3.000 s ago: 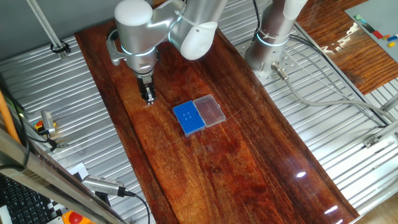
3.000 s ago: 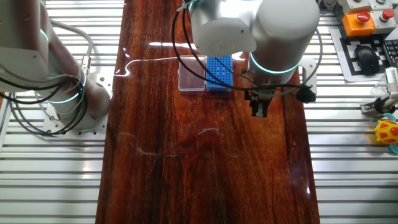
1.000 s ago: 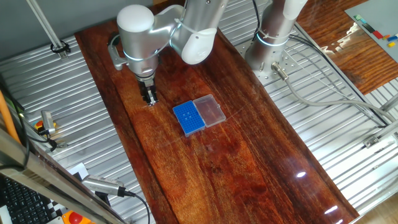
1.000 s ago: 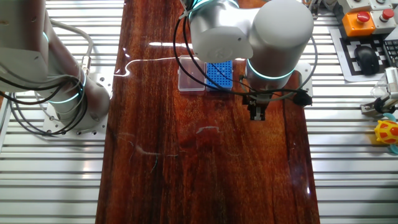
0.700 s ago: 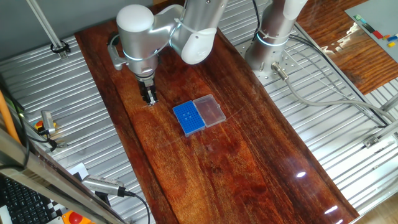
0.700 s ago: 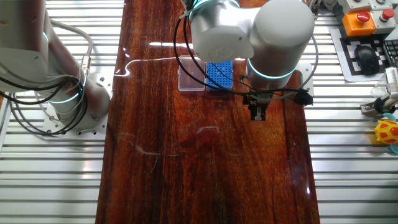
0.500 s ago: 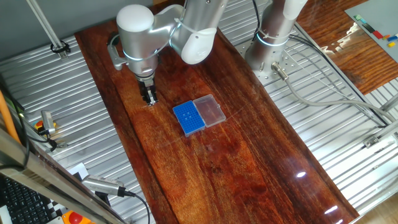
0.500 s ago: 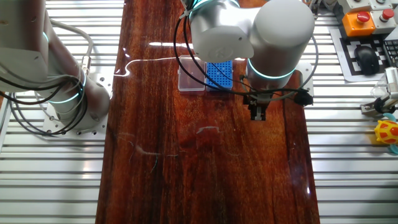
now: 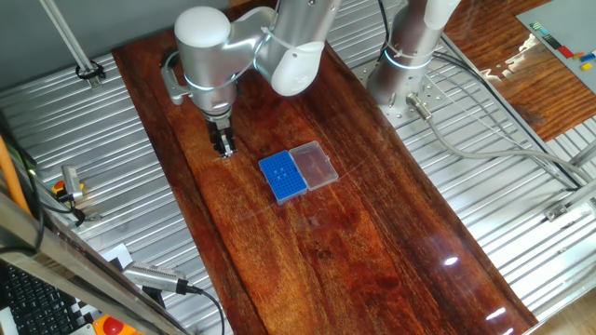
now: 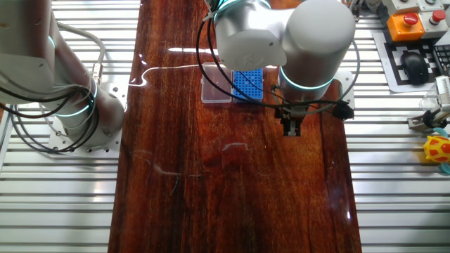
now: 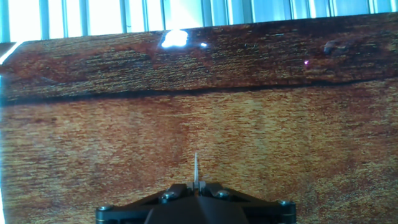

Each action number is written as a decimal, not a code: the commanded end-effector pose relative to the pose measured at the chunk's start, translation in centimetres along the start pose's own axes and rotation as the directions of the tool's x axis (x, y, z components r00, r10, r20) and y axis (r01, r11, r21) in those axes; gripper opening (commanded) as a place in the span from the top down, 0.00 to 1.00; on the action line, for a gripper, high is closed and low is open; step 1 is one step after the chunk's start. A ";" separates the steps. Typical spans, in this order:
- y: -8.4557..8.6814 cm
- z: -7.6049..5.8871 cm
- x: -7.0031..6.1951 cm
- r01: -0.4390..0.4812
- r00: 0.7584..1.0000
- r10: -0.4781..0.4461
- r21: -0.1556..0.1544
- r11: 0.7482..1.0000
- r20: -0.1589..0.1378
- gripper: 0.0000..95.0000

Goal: Insert a small pipette tip into the holder for small pipette tips

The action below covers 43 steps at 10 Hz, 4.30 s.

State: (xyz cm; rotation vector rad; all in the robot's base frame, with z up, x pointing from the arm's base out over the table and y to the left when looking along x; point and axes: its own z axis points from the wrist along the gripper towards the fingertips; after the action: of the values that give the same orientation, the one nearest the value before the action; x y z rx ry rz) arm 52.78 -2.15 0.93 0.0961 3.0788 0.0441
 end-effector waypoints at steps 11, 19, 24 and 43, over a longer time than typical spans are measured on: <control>0.0 0.2 0.1 -0.007 1.000 0.007 -0.001 1.000 -0.002 0.80; 0.0 0.1 0.2 0.002 0.999 -0.002 0.003 1.000 -0.037 1.00; 0.4 -2.6 1.1 0.032 0.997 -0.032 0.003 0.999 -0.075 1.00; 2.8 -7.4 9.4 0.486 0.839 -0.459 0.022 0.874 -0.293 1.00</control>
State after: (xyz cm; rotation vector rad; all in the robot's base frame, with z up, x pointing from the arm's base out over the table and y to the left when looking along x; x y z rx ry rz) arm 43.31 1.11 7.75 -0.7172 3.2853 -0.0780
